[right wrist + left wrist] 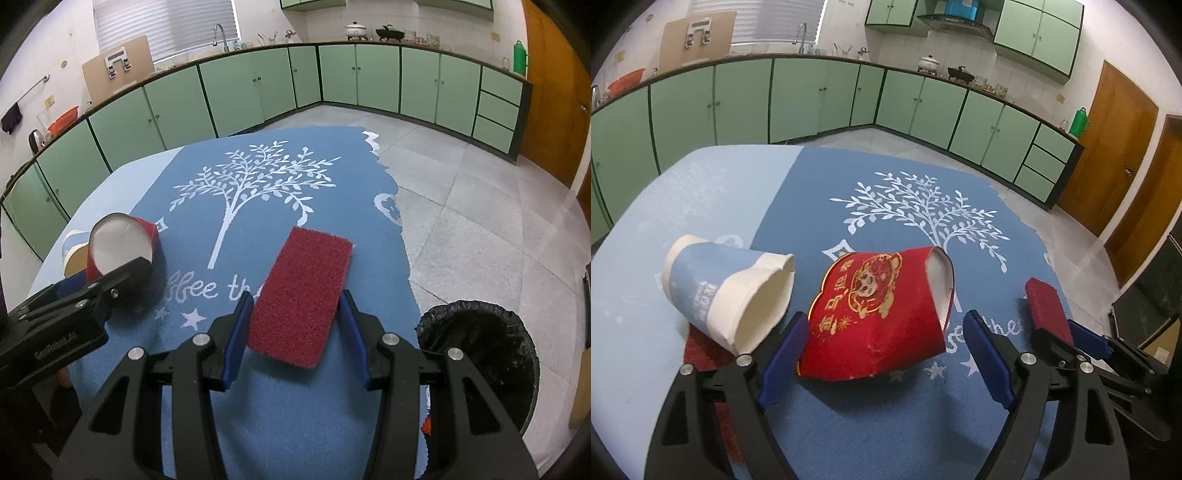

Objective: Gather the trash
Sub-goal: 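Grasp the red paper cup by its rim with the left tool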

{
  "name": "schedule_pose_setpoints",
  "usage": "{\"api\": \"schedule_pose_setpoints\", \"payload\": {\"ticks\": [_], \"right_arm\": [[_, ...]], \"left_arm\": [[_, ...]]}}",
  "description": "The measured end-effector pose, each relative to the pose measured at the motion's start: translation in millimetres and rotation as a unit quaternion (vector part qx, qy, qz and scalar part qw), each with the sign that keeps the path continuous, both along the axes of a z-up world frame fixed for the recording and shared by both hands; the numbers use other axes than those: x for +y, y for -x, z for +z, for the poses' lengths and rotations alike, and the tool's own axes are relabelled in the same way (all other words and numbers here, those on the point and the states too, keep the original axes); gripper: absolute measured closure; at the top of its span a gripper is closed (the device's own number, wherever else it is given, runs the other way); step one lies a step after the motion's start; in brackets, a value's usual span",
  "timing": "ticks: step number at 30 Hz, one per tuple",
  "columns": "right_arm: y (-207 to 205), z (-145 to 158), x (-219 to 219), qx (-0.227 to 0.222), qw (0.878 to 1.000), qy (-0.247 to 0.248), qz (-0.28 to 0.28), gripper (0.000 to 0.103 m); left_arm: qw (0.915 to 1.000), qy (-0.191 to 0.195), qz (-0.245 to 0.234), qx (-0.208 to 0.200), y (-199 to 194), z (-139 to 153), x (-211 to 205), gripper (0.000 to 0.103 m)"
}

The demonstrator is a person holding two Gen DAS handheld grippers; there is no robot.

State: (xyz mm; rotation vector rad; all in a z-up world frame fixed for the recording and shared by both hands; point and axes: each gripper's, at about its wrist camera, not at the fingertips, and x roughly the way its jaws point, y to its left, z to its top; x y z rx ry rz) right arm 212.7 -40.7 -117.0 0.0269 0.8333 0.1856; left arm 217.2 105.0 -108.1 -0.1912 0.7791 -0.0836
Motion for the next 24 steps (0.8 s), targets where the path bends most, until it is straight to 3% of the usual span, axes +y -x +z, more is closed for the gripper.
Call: {"api": "schedule_pose_setpoints", "payload": {"ticks": [1,12,14,24], "right_arm": [[0,0,0,0.0,1.0,0.0,0.001,0.057],[5,4,1,-0.008,1.0,0.001,0.004,0.057],[6,4,1,-0.008,1.0,0.0,0.004,0.057],[11,15,-1,-0.022,1.0,0.001,0.006,0.057]], "left_arm": [[1.0,-0.002,0.001,-0.001,1,0,0,0.036],[0.9972,-0.054,0.001,-0.052,16,19,-17,0.064],[0.9965,-0.056,0.004,-0.062,19,23,-16,0.073],[0.9963,-0.033,0.002,-0.079,29,34,-16,0.077]]}}
